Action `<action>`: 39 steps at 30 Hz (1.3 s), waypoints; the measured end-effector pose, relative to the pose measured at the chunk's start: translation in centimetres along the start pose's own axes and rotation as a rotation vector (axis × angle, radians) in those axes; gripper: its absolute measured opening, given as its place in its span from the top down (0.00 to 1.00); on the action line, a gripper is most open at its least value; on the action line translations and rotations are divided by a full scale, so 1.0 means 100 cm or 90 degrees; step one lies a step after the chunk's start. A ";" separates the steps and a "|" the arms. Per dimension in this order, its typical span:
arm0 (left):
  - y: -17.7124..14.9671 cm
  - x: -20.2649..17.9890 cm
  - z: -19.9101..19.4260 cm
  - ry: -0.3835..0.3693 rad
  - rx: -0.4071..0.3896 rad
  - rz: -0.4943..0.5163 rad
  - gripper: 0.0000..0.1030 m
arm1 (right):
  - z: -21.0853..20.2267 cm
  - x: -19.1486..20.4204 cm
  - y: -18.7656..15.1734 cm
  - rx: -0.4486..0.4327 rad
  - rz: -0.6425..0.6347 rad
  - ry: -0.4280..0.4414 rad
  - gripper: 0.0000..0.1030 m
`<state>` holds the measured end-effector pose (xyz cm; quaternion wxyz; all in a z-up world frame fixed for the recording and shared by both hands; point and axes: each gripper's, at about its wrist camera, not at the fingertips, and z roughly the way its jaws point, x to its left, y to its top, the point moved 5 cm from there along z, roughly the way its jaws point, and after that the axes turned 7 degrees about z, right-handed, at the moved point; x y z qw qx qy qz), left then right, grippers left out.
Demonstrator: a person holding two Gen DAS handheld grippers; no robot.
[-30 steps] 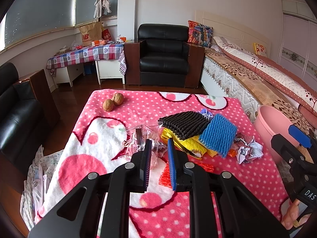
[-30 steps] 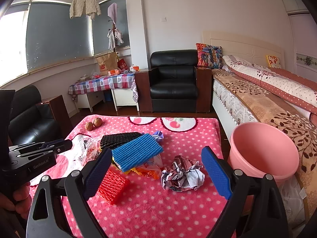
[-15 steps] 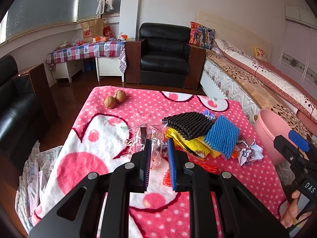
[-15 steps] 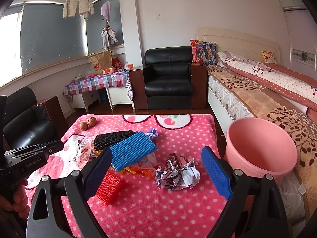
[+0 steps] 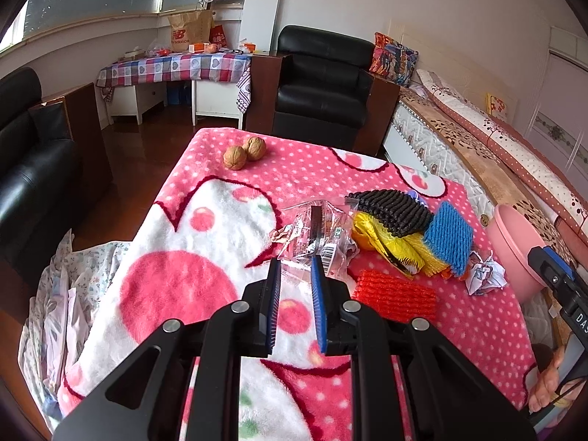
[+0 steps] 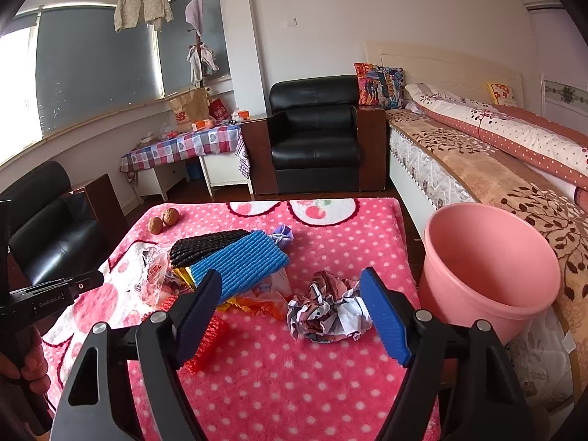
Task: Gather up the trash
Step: 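Move left tool to clear plastic wrapper while right tool approaches blue scrubber, then close left tool on clear wrapper while right tool grasps blue scrubber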
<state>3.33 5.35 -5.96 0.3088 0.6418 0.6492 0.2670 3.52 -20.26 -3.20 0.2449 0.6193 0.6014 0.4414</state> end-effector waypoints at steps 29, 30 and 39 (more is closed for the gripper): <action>0.010 -0.031 0.058 -0.002 0.035 0.078 0.68 | 0.023 0.010 -0.011 0.039 -0.023 0.030 0.27; 0.009 -0.030 0.060 0.000 0.038 0.080 0.68 | 0.024 0.011 -0.012 0.040 -0.023 0.032 0.27; 0.008 -0.017 0.061 -0.019 0.041 0.053 0.92 | 0.038 0.028 -0.009 0.058 -0.038 0.060 0.27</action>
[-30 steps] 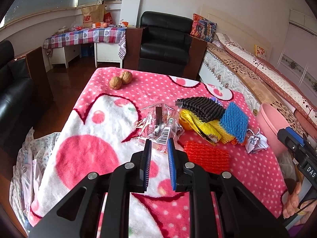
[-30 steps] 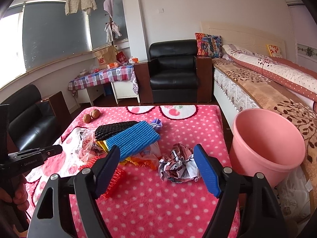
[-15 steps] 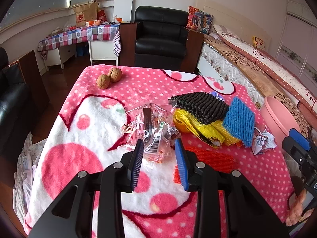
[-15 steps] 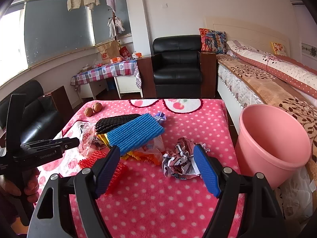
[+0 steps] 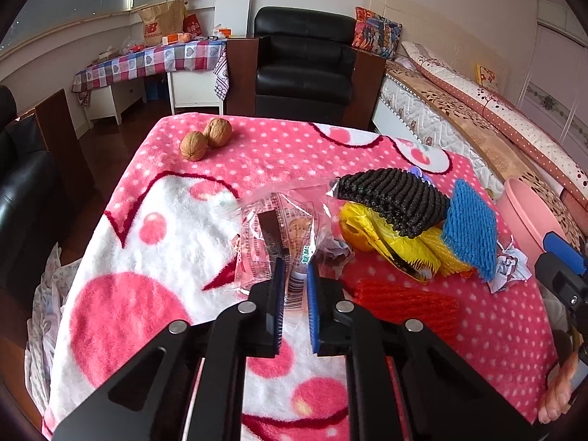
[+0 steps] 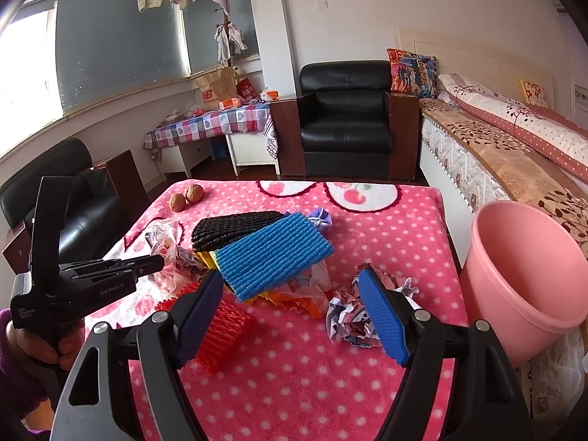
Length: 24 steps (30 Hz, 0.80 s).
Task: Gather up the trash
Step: 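Close left tool on clear wrapper while right tool grasps blue scrubber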
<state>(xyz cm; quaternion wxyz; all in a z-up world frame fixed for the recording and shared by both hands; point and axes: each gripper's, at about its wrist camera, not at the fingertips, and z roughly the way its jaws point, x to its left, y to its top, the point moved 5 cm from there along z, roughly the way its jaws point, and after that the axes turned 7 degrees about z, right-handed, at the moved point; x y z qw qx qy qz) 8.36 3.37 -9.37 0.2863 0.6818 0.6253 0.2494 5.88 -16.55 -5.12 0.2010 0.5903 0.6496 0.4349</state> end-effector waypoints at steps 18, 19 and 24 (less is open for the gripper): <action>0.007 0.010 -0.043 -0.039 -0.069 -0.022 0.95 | 0.051 -0.016 0.016 0.086 0.088 0.033 0.30; 0.007 0.010 -0.043 -0.040 -0.068 -0.022 0.95 | 0.055 -0.018 0.015 0.091 0.094 0.036 0.34; 0.006 0.010 -0.045 -0.041 -0.069 -0.022 0.95 | 0.063 -0.016 0.015 0.100 0.102 0.051 0.57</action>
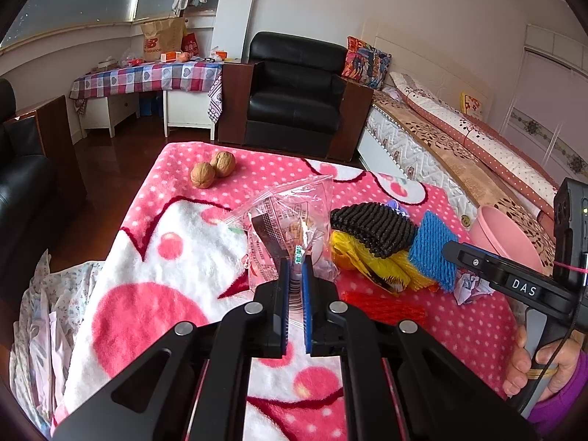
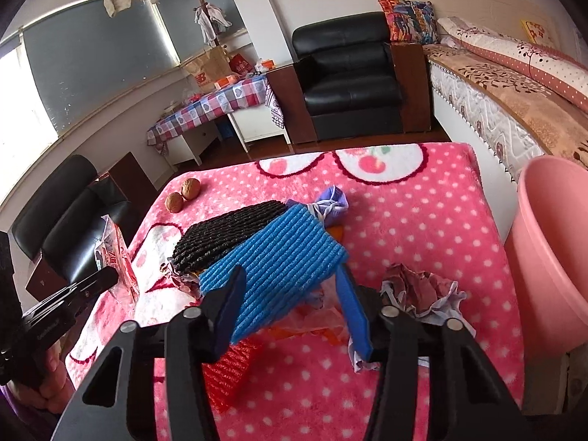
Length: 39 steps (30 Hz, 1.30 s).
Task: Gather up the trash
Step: 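Close left tool on clear wrapper while right tool grasps blue scrubber, then carry wrapper in left tool and scrubber in right tool over pink bucket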
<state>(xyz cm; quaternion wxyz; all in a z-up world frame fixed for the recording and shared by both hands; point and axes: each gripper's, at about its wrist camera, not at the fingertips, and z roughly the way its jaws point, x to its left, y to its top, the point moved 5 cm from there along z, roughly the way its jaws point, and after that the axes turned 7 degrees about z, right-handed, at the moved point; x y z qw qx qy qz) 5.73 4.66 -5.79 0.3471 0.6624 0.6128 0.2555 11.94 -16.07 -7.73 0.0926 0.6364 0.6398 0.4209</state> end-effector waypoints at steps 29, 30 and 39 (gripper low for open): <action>0.004 -0.023 -0.025 -0.008 -0.034 0.030 0.95 | -0.019 -0.003 0.001 -0.003 0.024 0.019 0.48; 0.004 -0.022 -0.025 -0.008 -0.034 0.029 0.95 | -0.014 -0.004 0.002 0.000 0.024 0.016 0.48; 0.003 -0.020 -0.023 -0.009 -0.031 0.027 0.95 | 0.004 -0.006 0.002 0.018 0.035 0.034 0.94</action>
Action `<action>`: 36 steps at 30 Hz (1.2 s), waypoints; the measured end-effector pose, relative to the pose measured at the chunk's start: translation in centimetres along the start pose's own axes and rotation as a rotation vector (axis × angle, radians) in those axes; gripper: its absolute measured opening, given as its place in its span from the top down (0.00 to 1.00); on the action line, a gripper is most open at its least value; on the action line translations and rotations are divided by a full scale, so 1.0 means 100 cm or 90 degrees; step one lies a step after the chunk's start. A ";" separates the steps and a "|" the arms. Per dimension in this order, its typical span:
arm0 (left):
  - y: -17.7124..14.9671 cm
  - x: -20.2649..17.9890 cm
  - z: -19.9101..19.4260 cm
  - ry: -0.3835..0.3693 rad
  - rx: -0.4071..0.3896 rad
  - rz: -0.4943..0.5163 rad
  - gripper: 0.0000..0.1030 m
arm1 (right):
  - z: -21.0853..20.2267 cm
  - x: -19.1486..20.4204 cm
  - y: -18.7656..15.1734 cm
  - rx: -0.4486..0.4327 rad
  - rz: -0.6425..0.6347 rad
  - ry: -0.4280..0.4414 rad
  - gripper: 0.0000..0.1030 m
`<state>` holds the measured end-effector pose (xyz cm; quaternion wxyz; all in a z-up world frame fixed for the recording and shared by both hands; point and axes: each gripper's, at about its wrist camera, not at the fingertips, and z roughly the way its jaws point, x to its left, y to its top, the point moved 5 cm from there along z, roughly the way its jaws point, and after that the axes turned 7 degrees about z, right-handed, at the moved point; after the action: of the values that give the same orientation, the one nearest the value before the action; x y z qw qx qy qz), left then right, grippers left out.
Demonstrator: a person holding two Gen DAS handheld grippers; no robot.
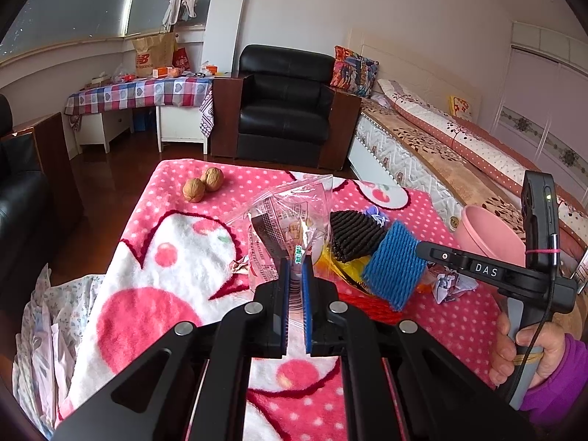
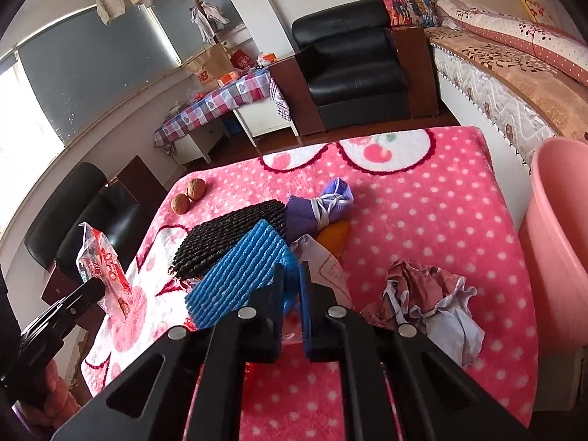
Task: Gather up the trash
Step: 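Carry wrapper in left tool and scrubber in right tool over pink bucket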
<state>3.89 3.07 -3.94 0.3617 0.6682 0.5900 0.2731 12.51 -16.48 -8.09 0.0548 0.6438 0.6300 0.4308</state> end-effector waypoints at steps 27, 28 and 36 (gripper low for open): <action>0.053 -0.210 0.008 -0.244 -0.061 0.152 0.95 | -0.213 -0.119 0.037 -0.276 0.055 -0.204 0.94; 0.055 -0.221 0.011 -0.258 -0.061 0.155 0.94 | -0.219 -0.128 0.038 -0.282 0.057 -0.219 0.94; 0.064 -0.303 0.043 -0.336 -0.037 0.190 0.94 | -0.235 -0.182 0.045 -0.301 0.065 -0.309 0.94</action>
<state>6.40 -27.74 0.50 0.4773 0.7847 0.3629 0.1573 4.33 -44.10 0.49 0.3292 0.7278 0.4480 0.4016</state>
